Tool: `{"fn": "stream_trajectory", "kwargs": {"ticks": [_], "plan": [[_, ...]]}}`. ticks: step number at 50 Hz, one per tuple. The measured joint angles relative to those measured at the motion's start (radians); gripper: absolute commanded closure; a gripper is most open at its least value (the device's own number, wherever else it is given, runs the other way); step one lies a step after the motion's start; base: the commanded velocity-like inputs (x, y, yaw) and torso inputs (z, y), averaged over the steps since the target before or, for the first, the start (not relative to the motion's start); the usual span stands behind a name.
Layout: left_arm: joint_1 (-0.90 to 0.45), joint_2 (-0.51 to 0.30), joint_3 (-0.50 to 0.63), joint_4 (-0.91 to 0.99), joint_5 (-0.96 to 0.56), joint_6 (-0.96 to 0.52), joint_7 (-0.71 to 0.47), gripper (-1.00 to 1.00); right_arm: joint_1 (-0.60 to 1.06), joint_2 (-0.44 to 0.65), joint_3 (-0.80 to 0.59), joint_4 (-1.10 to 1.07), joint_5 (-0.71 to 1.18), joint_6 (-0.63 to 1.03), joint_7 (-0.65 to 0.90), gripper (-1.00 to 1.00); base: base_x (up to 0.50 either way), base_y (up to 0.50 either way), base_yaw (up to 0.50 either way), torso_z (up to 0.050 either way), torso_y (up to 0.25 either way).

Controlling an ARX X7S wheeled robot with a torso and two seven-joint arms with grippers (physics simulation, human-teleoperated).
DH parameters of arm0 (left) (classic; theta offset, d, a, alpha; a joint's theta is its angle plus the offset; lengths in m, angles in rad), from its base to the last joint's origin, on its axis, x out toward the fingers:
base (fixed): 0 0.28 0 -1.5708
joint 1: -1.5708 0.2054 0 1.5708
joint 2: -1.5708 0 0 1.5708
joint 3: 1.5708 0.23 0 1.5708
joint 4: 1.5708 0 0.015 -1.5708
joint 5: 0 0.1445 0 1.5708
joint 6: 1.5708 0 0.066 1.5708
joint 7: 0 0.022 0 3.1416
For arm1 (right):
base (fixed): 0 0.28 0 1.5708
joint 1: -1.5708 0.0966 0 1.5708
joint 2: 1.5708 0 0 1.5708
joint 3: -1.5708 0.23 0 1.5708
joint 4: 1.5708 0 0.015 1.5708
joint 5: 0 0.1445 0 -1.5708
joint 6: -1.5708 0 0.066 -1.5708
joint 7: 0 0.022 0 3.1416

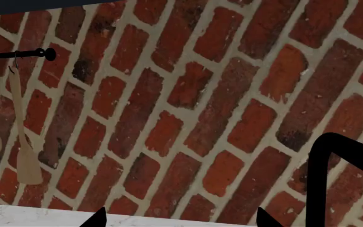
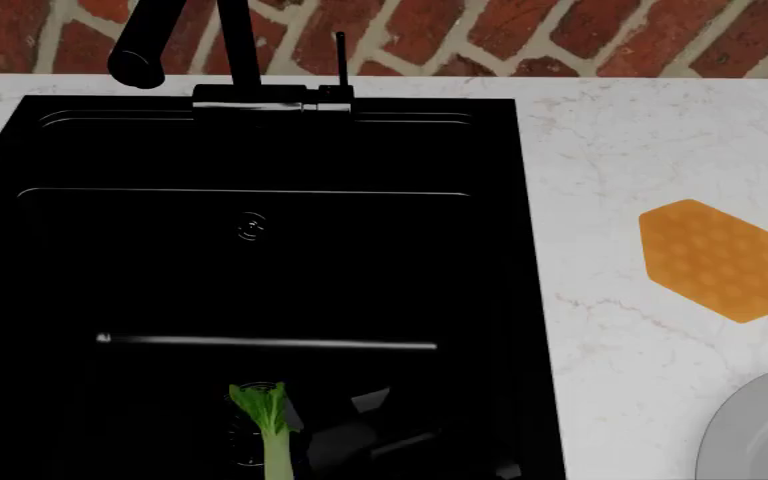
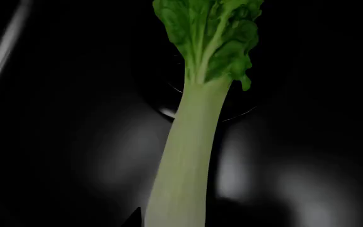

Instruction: Pick the celery from the sink and place it on the plate located on the counter

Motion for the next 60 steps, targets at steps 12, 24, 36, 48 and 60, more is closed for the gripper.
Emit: {"fn": "stream_trajectory", "kwargs": {"ticks": [12, 24, 36, 48, 60], "plan": [[0.002, -0.001, -0.009, 0.024, -0.010, -0.017, -0.007, -1.00, 0.030, 0.000, -0.009, -0.043, 0.011, -0.026, 0.054, 1.00, 0.00, 0.01, 0.01, -0.010, -0.010], [0.002, -0.001, -0.013, 0.045, -0.021, -0.033, -0.015, -1.00, 0.044, 0.017, -0.006, -0.144, 0.028, -0.034, 0.128, 1.00, 0.00, 0.01, 0.01, -0.009, -0.011], [0.003, -0.002, -0.020, 0.056, -0.028, -0.036, -0.018, -1.00, 0.062, 0.152, 0.029, -0.416, 0.073, -0.022, 0.296, 1.00, 0.00, 0.01, 0.01, -0.010, -0.012], [0.003, -0.002, -0.020, 0.085, -0.041, -0.061, -0.029, -1.00, 0.095, 0.311, 0.077, -0.739, 0.137, -0.004, 0.487, 1.00, 0.00, 0.01, 0.00, -0.009, -0.011], [0.002, -0.002, -0.015, 0.099, -0.050, -0.076, -0.037, -1.00, 0.148, 0.444, 0.138, -0.977, 0.208, 0.009, 0.626, 1.00, 0.00, 0.01, 0.00, -0.010, -0.013]]}}
